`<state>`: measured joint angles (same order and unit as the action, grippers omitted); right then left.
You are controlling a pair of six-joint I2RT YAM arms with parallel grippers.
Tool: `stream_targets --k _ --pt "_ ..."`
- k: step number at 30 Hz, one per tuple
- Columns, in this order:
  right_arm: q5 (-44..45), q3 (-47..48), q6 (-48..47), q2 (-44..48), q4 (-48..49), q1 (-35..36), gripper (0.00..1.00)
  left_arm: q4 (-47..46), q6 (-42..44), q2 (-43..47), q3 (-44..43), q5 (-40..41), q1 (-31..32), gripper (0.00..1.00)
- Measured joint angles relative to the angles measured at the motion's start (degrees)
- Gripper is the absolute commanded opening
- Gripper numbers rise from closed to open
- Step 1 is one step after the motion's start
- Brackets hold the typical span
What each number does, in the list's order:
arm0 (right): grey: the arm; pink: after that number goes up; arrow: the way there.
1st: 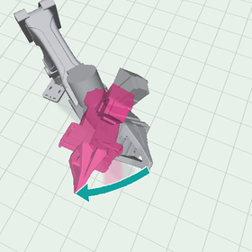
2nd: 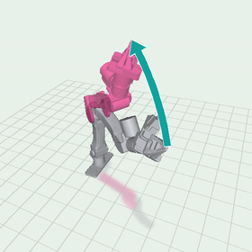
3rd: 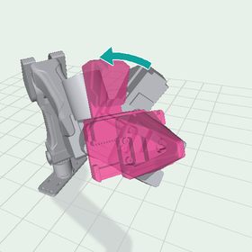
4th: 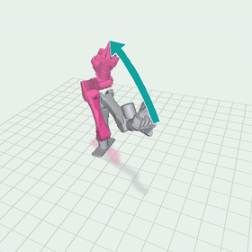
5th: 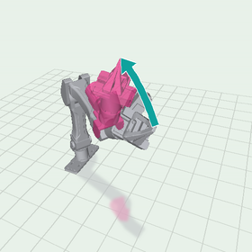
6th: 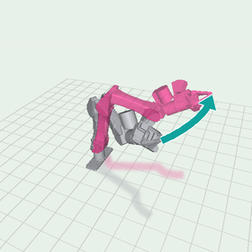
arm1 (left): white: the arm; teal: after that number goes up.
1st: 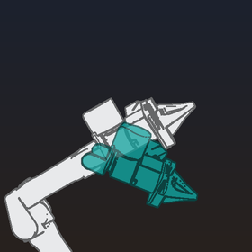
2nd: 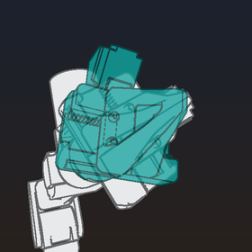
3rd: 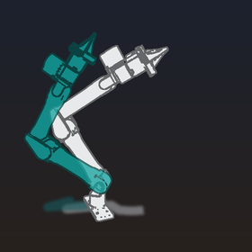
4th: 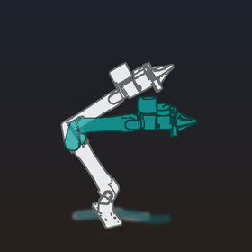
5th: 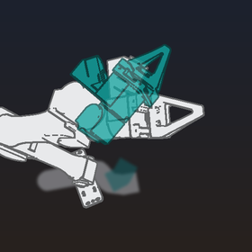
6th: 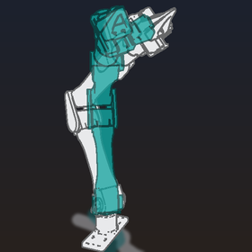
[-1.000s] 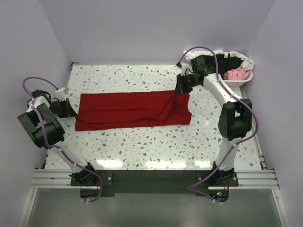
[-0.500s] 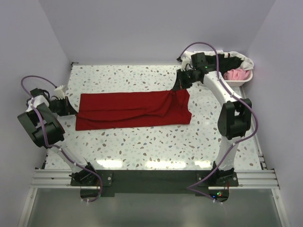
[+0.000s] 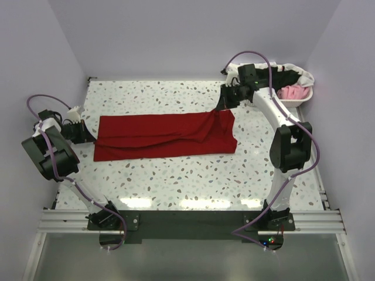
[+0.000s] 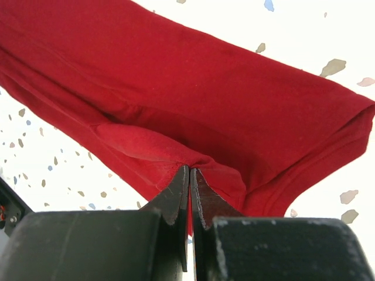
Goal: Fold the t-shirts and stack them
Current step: Fold the tshirt
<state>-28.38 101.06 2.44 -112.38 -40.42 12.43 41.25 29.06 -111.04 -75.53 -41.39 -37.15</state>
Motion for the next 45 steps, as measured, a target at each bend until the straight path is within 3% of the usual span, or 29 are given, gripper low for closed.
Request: stream_targets --k 17,20,25,38,45 --pt "0.85 1.57 0.20 -1.88 1.11 -0.07 0.00 -0.87 -1.05 -0.83 -0.33 0.04 0.00 0.01" --pt "0.96 1.57 0.17 -2.14 1.11 -0.07 0.00 -1.27 -1.36 -1.11 -0.33 0.04 0.02 0.23" --pt "1.31 1.60 0.24 -4.04 1.11 -0.09 0.00 -3.23 -2.32 -1.25 -0.33 -0.31 0.04 0.34" --pt "4.61 0.76 5.55 -9.22 5.79 -0.13 0.00 -4.92 0.07 3.45 -0.31 -3.50 0.44 0.41" --pt "6.43 0.70 8.37 -9.22 8.15 -0.13 0.00 3.28 11.15 9.99 2.38 -4.35 4.66 0.30"
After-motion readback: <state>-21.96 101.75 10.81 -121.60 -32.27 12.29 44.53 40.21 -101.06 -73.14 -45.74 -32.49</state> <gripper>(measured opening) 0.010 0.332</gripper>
